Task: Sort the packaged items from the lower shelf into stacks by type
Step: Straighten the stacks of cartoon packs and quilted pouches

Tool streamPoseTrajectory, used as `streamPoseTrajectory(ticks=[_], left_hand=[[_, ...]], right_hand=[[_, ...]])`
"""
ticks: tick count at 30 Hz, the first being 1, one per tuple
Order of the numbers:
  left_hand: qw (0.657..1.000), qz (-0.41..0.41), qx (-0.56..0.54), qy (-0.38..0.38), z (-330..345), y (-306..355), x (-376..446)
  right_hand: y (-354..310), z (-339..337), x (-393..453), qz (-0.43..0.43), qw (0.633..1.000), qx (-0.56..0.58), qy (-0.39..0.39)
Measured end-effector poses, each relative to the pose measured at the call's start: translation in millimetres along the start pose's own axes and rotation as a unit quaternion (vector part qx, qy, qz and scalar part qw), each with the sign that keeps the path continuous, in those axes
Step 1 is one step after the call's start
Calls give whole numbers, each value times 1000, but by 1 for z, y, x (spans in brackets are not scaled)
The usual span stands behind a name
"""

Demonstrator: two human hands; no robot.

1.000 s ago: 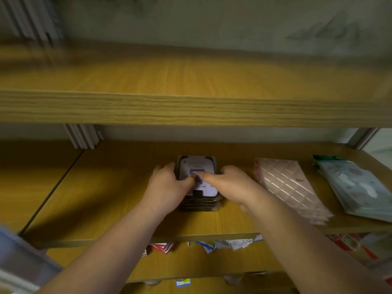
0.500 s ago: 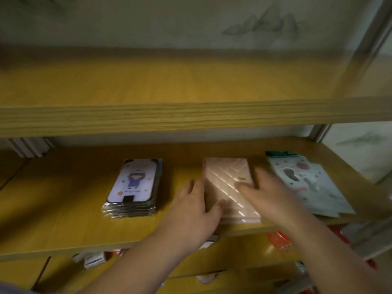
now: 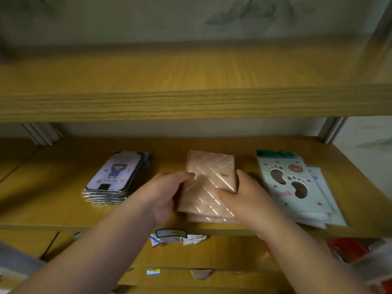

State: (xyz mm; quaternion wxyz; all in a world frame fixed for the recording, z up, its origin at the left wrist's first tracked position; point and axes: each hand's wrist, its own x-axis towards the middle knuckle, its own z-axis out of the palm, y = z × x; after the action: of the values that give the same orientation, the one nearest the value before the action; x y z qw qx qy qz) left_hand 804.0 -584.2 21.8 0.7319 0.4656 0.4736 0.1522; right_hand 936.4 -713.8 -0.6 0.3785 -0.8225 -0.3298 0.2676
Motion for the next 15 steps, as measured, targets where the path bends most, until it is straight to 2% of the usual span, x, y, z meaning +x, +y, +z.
streamPoseTrajectory(ticks=[3,5,7,9,11,15], left_hand=[[996,-17,43,-72,9,4,-3],[991,26,113,-65,17,1,-4],[988,76,124,-55,18,-4,-5],[983,135,110,-57,16,-8,-7],[973,199,100,-66,10,-11,-9],[921,332,193,-62,-4,-7,-12]], right_hand=[[1,-2,1,9,996,77,-47],[4,-1,2,-3,991,107,-77],[4,0,2,-7,984,160,-82],[1,1,3,0,973,220,-73],[-2,3,3,-30,966,250,-56],[-6,11,5,-143,969,193,52]])
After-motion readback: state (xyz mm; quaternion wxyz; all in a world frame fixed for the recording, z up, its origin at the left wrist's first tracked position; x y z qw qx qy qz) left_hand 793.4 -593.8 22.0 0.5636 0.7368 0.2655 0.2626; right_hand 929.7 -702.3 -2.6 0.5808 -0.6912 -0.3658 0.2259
